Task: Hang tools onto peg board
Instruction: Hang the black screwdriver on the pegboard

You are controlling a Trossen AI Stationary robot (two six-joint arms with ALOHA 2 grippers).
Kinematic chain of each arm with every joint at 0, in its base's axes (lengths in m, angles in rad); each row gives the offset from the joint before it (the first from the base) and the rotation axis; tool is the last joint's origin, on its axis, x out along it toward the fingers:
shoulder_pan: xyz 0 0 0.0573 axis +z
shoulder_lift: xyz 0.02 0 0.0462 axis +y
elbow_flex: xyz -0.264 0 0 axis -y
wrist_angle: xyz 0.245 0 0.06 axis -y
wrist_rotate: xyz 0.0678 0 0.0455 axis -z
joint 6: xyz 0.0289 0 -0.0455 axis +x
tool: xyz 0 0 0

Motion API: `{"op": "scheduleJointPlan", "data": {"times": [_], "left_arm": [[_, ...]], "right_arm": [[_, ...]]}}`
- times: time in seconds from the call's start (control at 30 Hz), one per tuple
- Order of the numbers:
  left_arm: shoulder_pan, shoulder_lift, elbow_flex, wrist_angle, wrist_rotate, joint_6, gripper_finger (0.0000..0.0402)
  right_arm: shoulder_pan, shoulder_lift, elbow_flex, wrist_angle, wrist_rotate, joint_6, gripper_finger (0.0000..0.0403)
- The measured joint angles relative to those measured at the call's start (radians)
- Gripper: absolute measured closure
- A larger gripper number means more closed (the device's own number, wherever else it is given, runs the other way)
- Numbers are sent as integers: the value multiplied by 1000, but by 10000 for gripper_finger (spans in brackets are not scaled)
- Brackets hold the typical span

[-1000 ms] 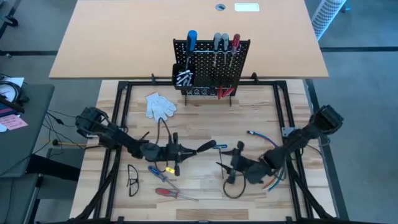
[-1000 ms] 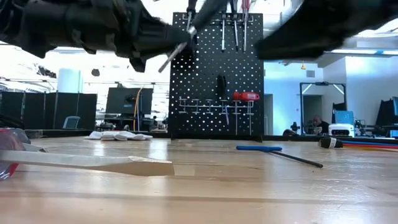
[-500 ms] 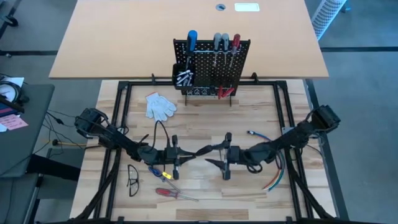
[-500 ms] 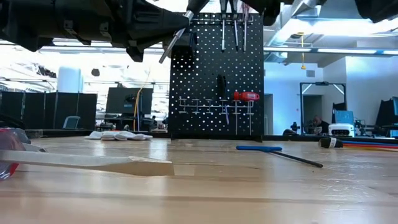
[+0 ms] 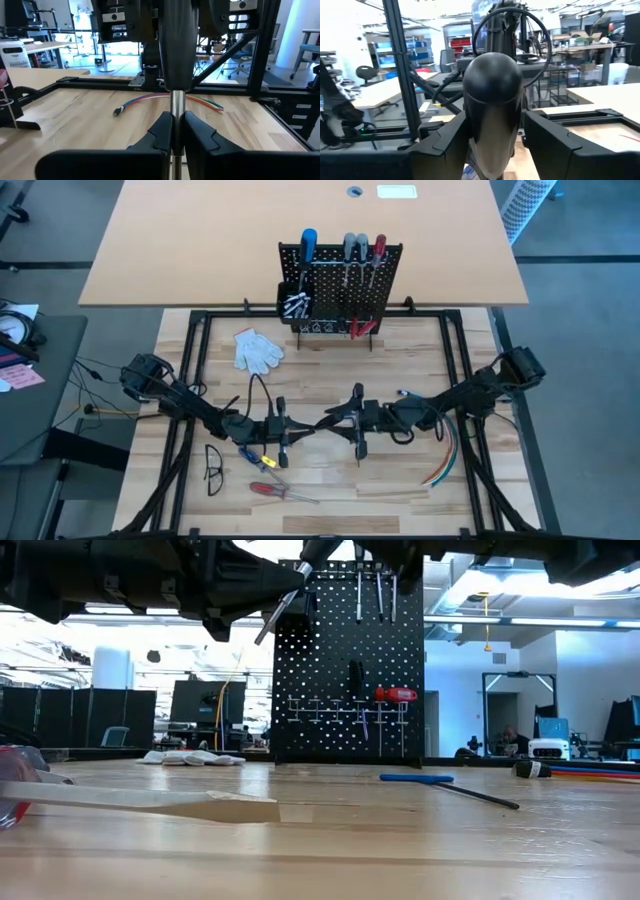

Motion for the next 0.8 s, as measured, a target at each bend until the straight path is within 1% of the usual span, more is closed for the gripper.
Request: {"op": "scheduleJointPlan", "data": {"times": [0.1,0.2,0.27,0.33,0.43,0.5,0.57,0.63,0.73,0.8], "left_arm": [[1,0,0,-3,0,0,384],[0,0,0,-4,0,-2,383],[0,0,0,-6,-1,-3,378],[0,0,0,-10,-1,-8,363],[-4,-10,2,-59,-9,-5,321],[-8,-40,2,-147,-41,-1,286],[-14,-94,2,-327,-80,-20,254],[-16,-163,1,-531,-97,-58,228],[-14,-264,1,-786,-125,-223,207],[-14,-303,1,-919,-125,-335,203]], "right_arm": [[-11,0,0,-1,-7,10,230],[-10,0,0,-3,-8,4,274],[-10,0,0,-4,-8,-5,278],[-11,-12,0,-21,-8,-13,278],[-21,-61,15,-120,3,-14,278],[-25,-105,38,-218,46,-49,278],[-32,-146,78,-303,128,-113,278],[-44,-182,123,-400,221,-176,278],[-75,-197,184,-538,334,-257,278],[-119,-195,214,-587,346,-290,278]]}}
